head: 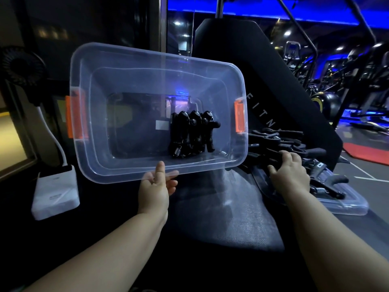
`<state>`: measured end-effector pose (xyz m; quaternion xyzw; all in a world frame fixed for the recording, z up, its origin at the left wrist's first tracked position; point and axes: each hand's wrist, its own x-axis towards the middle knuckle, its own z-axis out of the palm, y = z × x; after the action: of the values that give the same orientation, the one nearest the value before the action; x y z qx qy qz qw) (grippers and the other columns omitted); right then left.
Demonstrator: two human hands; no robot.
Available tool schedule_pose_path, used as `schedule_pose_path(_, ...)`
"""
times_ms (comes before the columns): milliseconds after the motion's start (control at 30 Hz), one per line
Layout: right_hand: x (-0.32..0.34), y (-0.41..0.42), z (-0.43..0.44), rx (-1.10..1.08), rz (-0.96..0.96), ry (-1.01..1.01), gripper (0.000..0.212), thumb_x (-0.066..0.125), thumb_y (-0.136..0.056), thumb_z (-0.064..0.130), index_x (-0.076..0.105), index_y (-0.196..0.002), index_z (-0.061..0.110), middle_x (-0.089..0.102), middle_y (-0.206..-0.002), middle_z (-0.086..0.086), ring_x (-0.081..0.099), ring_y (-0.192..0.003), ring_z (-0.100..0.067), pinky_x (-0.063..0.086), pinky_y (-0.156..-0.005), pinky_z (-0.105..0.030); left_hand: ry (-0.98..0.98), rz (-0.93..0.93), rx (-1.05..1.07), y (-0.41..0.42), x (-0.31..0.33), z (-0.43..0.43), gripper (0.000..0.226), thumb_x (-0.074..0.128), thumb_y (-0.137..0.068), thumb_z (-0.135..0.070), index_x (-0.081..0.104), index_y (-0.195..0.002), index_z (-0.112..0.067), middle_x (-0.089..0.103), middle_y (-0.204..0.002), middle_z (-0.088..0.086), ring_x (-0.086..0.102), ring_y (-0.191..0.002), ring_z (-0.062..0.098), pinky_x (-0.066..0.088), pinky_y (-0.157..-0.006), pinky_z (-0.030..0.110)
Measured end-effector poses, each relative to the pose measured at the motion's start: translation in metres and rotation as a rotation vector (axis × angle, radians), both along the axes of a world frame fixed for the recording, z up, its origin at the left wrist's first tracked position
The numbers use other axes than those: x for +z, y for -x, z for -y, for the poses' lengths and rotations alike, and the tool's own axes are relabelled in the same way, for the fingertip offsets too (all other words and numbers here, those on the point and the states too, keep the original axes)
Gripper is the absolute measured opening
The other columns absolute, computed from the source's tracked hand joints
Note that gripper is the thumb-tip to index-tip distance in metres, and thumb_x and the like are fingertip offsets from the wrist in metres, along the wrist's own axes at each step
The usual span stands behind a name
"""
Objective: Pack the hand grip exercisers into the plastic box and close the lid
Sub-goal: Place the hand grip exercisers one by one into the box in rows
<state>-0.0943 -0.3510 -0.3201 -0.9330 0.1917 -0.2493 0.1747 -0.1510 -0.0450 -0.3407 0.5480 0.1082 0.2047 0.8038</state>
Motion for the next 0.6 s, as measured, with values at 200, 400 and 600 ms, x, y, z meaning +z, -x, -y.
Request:
schedule_pose_path(200,-0.0018,-0.001,0.0006,0.026,0.114,-0.013,0.039,0.065,-0.086,0.029,0.053,-0.122,0.019,0.044,-0.131,-0.01,0.053,-0.107,-0.039,0.038,-0.092,-0.046,-0.015,0.016,0.005,-0.0002,-0.0002,0.0009,0.027,0.048,-0.094,-0.045,0.05,-0.089,-0.019,0.075,-0.076,-0.006,0.06,-0.052,-0.001,0.047,-0.053,0.018)
schedule_pose_path(400,-0.0042,0.0035,0.0002,-0.01,0.162,-0.003,0.035,0.069,-0.083,0.033,0.056,-0.112,0.018,0.047,-0.126,-0.01,0.055,-0.103,-0.037,0.035,-0.092,-0.045,-0.021,0.024,-0.003,-0.0002,-0.0012,0.0008,0.026,0.048,-0.095,-0.045,0.051,-0.09,-0.02,0.075,-0.077,-0.006,0.059,-0.051,-0.001,0.047,-0.052,0.016)
schedule_pose_path(600,-0.0045,0.0071,0.0006,-0.023,0.208,0.006,0.026,0.063,-0.087,0.034,0.06,-0.11,0.023,0.053,-0.125,-0.005,0.058,-0.102,-0.033,0.036,-0.087,-0.043,-0.026,0.023,0.002,0.0008,-0.0002,0.0012,0.026,0.048,-0.095,-0.044,0.05,-0.089,-0.019,0.075,-0.077,-0.006,0.059,-0.051,-0.001,0.047,-0.052,0.017)
